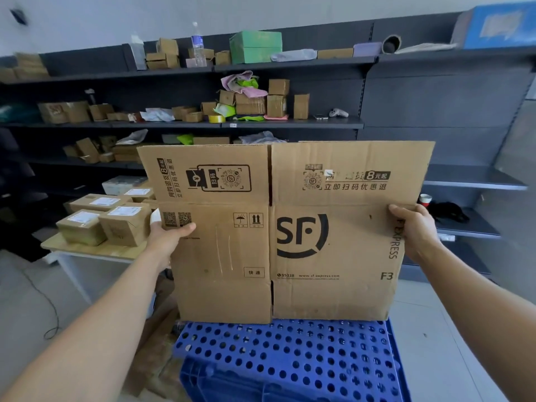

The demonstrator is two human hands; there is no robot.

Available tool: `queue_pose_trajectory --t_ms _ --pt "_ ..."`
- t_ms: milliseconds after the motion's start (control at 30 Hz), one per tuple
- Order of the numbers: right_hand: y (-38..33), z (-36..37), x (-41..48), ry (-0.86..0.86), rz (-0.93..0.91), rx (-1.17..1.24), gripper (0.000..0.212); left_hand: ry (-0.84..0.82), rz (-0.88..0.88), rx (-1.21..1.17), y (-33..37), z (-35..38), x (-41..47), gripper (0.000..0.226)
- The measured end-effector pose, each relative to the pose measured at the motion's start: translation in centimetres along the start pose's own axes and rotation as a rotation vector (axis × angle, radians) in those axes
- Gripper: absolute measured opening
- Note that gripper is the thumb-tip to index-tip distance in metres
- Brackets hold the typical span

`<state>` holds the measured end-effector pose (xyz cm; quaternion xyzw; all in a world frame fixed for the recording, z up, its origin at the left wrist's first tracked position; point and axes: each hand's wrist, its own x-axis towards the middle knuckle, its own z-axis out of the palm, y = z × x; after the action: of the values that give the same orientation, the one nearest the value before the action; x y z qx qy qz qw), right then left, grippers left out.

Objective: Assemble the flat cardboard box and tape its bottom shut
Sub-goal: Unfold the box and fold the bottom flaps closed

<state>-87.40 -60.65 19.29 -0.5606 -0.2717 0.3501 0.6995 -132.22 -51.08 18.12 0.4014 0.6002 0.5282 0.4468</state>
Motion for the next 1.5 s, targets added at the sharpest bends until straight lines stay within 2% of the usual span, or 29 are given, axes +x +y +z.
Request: queue_pose_trajectory --t_ms 100,133,233,367,467,533,700,900,1033,1133,1167,1267,1333,1500 --pt "-1.8 0.9 -0.5 0.026 -0.09 -0.019 0.04 -0.11 0.026 -0.118 2.1 0.0 -0.2 0.11" --pt "-2.6 1.3 -0.5 0.036 -0.114 -0.022 0.045 -0.117 0.052 -0.152 2.9 0.0 0.0 0.116" --pt "-5.1 2.5 -0.4 0.06 -0.149 -0.013 0.049 -0.101 0.093 -0.214 5.5 0.3 -0.1 0.105" --pt "-6.5 3.0 -0.1 0.102 -0.181 -0.035 0.041 -0.069 0.127 -0.2 6.9 0.9 -0.2 0.064" --pt "-6.3 2.8 -0.3 0.102 -0.201 -0.024 0.031 -0.03 0.129 -0.175 6.3 0.7 -0.2 0.055" --pt "-6.1 2.7 -0.5 0.116 -0.214 -0.005 0.028 0.004 0.125 -0.171 5.9 0.1 0.0 0.06" --pt "-6.2 2.8 -0.9 0.148 -0.22 0.02 0.03 0.03 0.141 -0.169 5.3 -0.8 0.8 0.088" --pt "-6.8 2.8 -0.8 0.146 -0.219 0.014 0.029 0.033 0.151 -0.176 5.4 -0.1 0.0 0.08" --pt "-6.3 2.1 -0.9 0.134 -0.203 -0.003 0.038 -0.095 0.154 -0.177 6.0 0.6 -0.6 0.113" --pt "-6.8 2.3 -1.3 0.139 -0.211 0.016 0.042 -0.121 0.155 -0.207 7.3 1.4 -1.4 0.133" --pt "-7.2 2.5 -1.4 0.144 -0.216 0.033 0.045 -0.12 0.162 -0.212 7.8 1.6 -1.7 0.13" --pt "-8.4 3.0 -1.4 0.163 -0.233 0.054 0.053 -0.088 0.179 -0.223 9.4 2.5 -2.9 0.097" --pt "-8.8 3.2 -1.4 0.169 -0.234 0.047 0.056 -0.085 0.181 -0.24 10.0 2.6 -2.9 0.088" --pt "-9.3 3.4 -1.5 0.179 -0.231 0.03 0.056 -0.106 0.181 -0.229 9.9 1.7 -3.3 0.113"
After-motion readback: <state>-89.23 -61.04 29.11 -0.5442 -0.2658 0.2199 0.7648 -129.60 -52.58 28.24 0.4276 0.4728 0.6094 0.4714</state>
